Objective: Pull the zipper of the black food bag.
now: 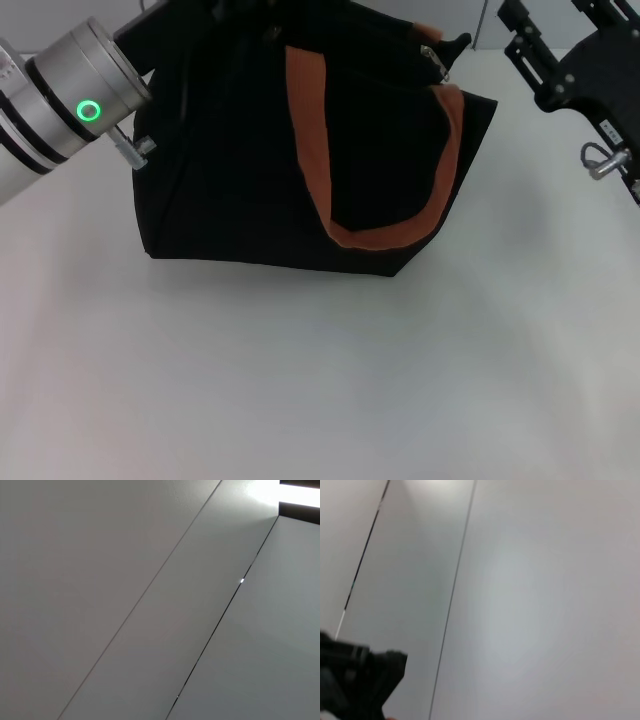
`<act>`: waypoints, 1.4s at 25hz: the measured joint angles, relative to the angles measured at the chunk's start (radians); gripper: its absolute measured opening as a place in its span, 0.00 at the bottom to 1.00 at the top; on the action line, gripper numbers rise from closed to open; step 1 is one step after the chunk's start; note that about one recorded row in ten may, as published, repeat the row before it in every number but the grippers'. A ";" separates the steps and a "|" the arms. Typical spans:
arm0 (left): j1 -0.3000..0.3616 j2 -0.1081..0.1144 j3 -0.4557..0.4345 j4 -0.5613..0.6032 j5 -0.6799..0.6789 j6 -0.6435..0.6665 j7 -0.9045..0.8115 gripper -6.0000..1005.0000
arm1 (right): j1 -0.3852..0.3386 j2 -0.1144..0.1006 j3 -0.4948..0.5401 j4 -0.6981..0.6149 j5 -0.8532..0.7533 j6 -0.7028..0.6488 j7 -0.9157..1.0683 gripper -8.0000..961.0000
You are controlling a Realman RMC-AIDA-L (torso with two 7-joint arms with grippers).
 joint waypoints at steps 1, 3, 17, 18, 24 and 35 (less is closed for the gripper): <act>0.001 0.000 0.005 0.000 0.000 -0.005 0.009 0.07 | -0.005 0.000 -0.003 -0.007 -0.001 0.001 0.033 0.52; 0.002 0.000 0.011 0.001 0.001 -0.012 0.025 0.07 | -0.023 -0.002 -0.007 -0.020 -0.003 -0.006 0.109 0.59; 0.032 0.005 0.159 0.146 0.003 -0.014 0.087 0.07 | -0.147 0.004 -0.008 0.024 -0.014 -0.233 0.164 0.61; 0.032 0.005 0.163 0.155 0.002 -0.007 0.087 0.07 | -0.150 0.004 -0.007 0.028 -0.014 -0.233 0.164 0.61; 0.028 0.005 0.149 0.200 -0.004 0.062 0.085 0.27 | -0.156 0.004 -0.009 0.044 -0.015 -0.237 0.163 0.61; 0.075 0.010 0.172 0.241 0.056 0.172 0.136 0.71 | -0.160 -0.002 -0.011 0.032 -0.058 -0.235 0.169 0.61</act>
